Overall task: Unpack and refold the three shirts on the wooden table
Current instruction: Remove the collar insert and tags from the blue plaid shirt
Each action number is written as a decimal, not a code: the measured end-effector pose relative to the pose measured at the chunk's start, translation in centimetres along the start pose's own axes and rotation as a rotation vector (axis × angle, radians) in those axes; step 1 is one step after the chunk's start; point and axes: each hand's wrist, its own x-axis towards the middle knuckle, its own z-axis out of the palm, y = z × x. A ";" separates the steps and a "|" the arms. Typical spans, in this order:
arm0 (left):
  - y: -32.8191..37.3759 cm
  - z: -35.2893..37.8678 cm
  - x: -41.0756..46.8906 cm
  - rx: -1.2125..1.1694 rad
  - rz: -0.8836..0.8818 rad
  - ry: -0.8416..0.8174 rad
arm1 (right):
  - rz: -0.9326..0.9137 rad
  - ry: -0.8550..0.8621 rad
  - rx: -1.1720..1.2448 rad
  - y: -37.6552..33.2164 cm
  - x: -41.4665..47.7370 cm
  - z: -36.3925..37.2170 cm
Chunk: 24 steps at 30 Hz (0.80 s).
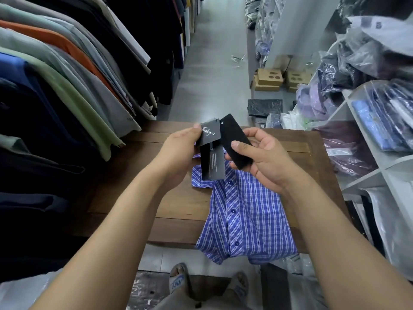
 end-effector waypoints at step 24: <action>-0.4 0.0 1.6 0.615 0.527 0.049 | 0.093 0.173 -0.093 -0.4 1.1 0.7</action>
